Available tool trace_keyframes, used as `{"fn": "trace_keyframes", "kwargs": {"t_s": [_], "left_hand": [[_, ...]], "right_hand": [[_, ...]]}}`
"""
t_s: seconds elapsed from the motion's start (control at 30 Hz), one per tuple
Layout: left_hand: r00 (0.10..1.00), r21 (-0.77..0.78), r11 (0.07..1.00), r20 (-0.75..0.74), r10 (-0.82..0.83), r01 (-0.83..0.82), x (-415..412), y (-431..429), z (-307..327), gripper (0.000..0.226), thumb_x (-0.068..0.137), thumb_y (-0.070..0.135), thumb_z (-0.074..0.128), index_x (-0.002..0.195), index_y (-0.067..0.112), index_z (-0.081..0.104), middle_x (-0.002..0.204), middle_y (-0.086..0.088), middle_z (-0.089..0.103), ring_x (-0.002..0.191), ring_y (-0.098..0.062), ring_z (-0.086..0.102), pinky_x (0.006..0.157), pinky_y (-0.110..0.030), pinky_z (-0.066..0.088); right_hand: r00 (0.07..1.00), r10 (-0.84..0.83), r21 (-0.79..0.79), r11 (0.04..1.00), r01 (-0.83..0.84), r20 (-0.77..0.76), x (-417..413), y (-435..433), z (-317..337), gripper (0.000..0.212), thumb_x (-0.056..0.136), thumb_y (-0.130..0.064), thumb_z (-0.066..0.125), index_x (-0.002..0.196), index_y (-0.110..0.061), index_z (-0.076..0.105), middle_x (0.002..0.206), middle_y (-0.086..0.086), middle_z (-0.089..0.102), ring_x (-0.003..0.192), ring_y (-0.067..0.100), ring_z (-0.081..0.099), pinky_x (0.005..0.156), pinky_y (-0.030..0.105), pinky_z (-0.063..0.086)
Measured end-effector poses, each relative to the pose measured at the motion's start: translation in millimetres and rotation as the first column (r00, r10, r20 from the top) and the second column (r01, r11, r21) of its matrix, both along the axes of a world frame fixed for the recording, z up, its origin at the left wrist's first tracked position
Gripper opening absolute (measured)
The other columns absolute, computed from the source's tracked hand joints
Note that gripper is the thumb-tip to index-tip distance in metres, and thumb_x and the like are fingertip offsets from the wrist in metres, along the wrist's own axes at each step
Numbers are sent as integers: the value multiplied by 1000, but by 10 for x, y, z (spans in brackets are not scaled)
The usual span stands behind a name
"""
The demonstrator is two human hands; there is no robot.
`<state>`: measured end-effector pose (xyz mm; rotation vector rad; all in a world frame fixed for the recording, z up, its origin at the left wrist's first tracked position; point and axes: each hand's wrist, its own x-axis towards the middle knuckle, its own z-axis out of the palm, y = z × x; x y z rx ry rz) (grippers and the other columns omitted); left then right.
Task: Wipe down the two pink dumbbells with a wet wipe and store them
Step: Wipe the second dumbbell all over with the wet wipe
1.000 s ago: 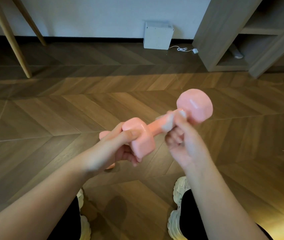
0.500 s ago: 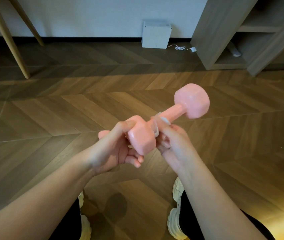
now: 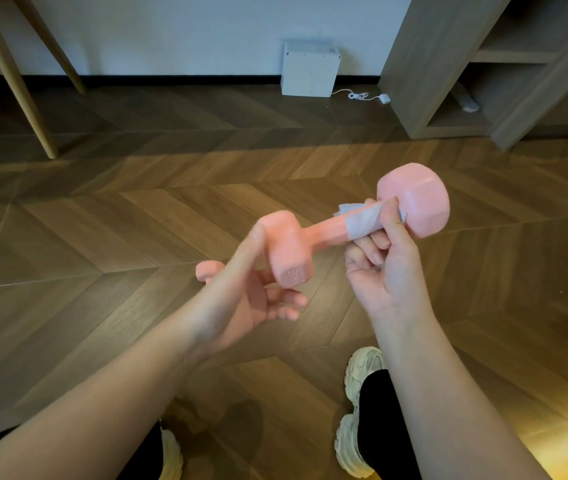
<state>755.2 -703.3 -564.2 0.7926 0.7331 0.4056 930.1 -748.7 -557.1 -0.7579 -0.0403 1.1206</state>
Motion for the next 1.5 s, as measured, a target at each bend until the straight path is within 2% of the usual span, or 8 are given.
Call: {"fn": "trace_keyframes", "kwargs": {"t_s": [0.23,0.37,0.5,0.7,0.93,1.07,1.2,1.5], "left_hand": [[976,214,977,-211,48,-2,-27,166,-113,76,83,55,48,137,2,41,83,-23,49,52,-23,47,47,-30,44],[950,429,901,-302,77,63,-117,167,-167,70,62,60,52,126,35,40,120,-28,59,70,-33,57,57,-36,46],[915,598,771,-400,51,218,-196,94,-205,54,65,61,50,114,61,27,114,-3,50,83,-17,57,62,-22,48],[961,653,748,-267,74,124,-137,92,-102,57,71,61,62,118,51,31,116,8,51,79,-5,67,56,-27,57],[964,799,580,-252,85,158,-193,100,-113,67,76,56,70,125,56,25,122,36,39,118,-1,49,92,-46,54],[974,901,394,-220,59,180,-191,102,-122,73,85,48,68,135,55,16,130,35,31,124,-1,43,94,-26,50],[971,879,454,-215,103,146,-127,38,-140,77,79,58,68,131,53,12,131,29,27,121,2,43,92,-14,44],[979,759,650,-124,164,-13,-73,-59,-198,68,89,25,75,135,24,25,125,7,44,103,1,60,78,-25,53]], "right_hand": [[948,236,-165,965,-202,215,-196,-5,-114,19,75,-27,72,83,-11,65,50,-5,39,38,2,28,40,16,28],[921,341,-293,915,-278,190,-403,-46,-246,30,79,-26,74,58,-19,53,49,-6,32,38,4,27,38,17,25],[926,359,-356,885,-300,113,-486,-86,-326,25,86,-29,72,66,-16,64,50,-4,42,40,5,36,46,18,34],[955,277,-325,917,-230,106,-470,-16,-283,25,72,-34,78,66,-15,62,47,-3,41,37,6,37,57,23,41],[999,-2,-263,965,-8,-39,-72,60,-57,21,92,-30,68,81,-12,63,47,-3,40,36,6,35,36,17,32],[998,3,-226,974,-17,-64,-102,27,-105,24,93,-36,65,90,-12,66,51,-3,37,40,7,32,40,18,30],[986,122,-187,977,-100,111,-186,12,-108,37,96,-35,61,67,-18,78,49,-6,40,39,5,30,43,18,25],[934,309,-312,918,-244,179,-441,4,-121,17,91,-24,69,81,-14,59,52,-7,44,38,3,34,38,16,28]]}}
